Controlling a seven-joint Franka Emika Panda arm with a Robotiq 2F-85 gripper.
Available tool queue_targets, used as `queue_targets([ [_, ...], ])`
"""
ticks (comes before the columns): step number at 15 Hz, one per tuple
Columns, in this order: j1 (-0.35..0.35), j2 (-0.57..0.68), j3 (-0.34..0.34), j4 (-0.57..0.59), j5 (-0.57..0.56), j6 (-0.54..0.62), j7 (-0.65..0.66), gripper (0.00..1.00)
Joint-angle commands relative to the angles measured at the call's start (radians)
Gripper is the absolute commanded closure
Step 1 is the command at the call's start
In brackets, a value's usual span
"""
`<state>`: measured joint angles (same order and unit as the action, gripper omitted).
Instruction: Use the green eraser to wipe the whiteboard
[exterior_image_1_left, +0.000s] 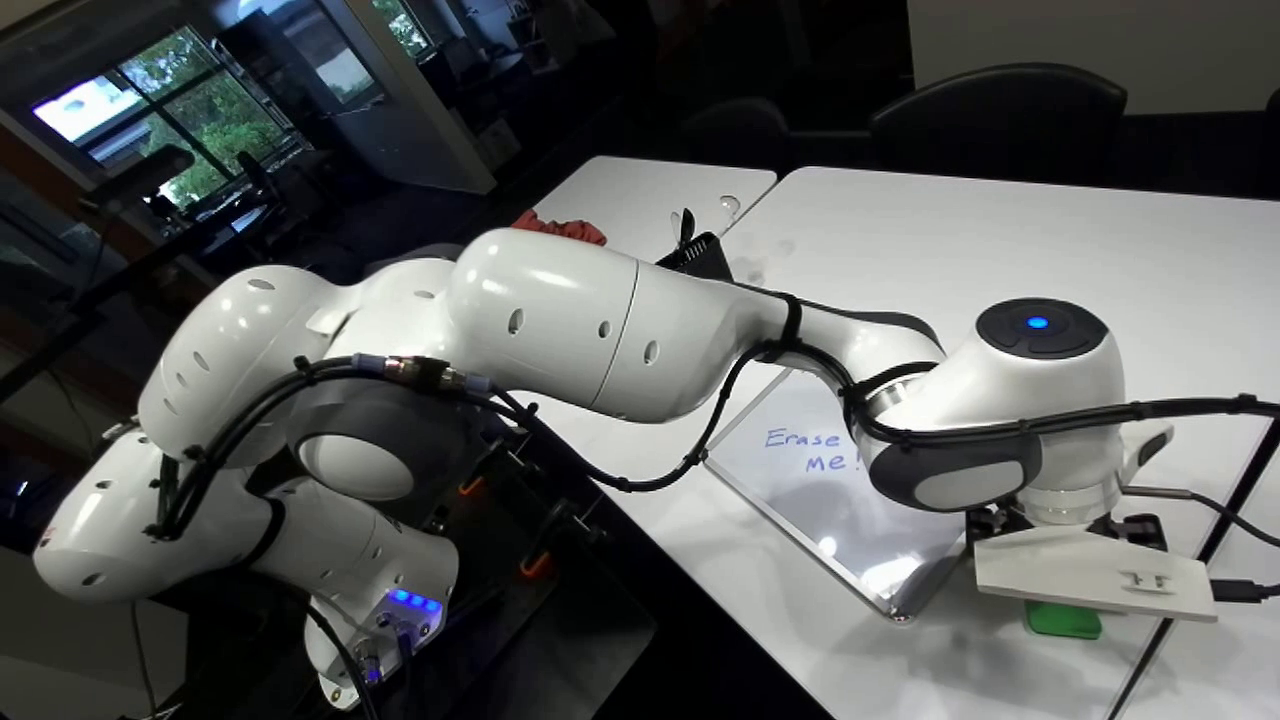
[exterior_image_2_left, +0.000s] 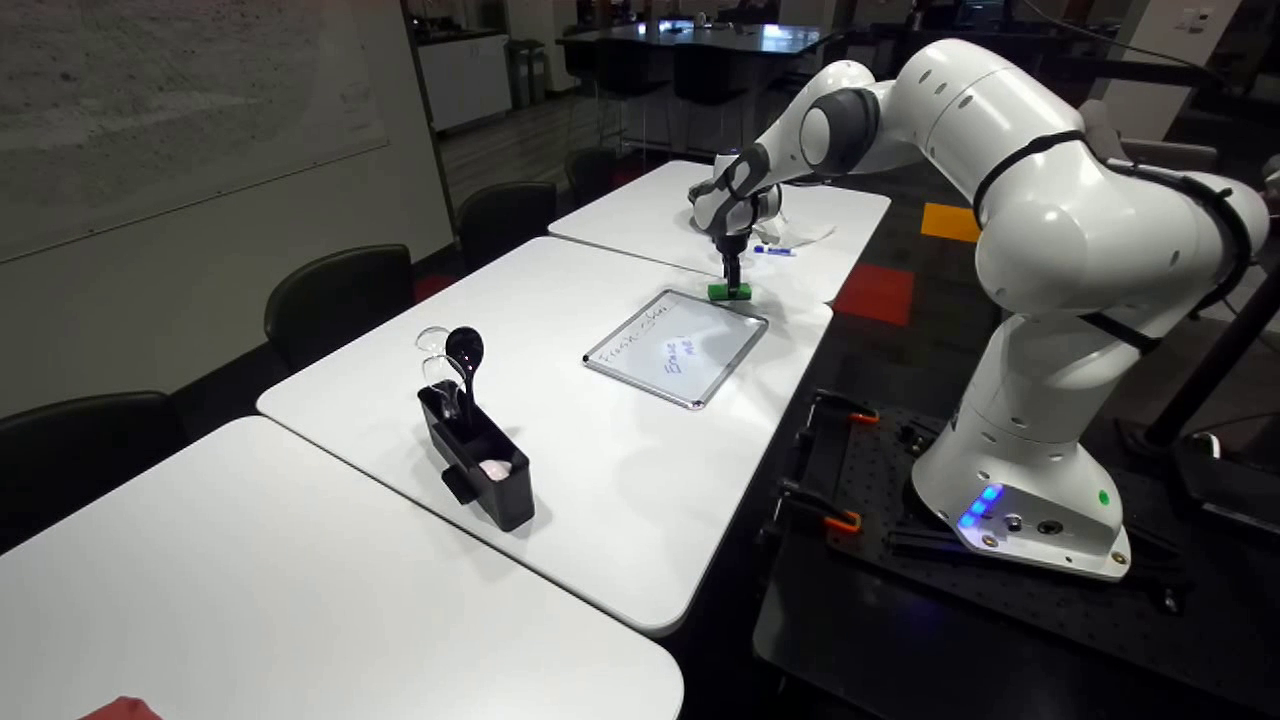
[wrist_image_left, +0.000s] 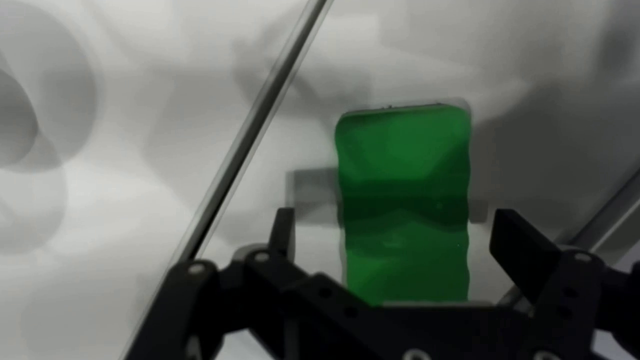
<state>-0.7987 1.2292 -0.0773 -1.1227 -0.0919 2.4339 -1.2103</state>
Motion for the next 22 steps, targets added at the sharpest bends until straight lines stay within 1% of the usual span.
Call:
queue_targets([
  [1,-0.007,0.035,0.013,0.072,0.016,-0.062,-0.003,0.00],
  [17,-0.025,0.050,0.043,0.122,0.015,-0.152,-0.006,0.00],
  [22,-0.023,0.060,0.045,0.134,0.012,-0.154,0.001,0.00],
])
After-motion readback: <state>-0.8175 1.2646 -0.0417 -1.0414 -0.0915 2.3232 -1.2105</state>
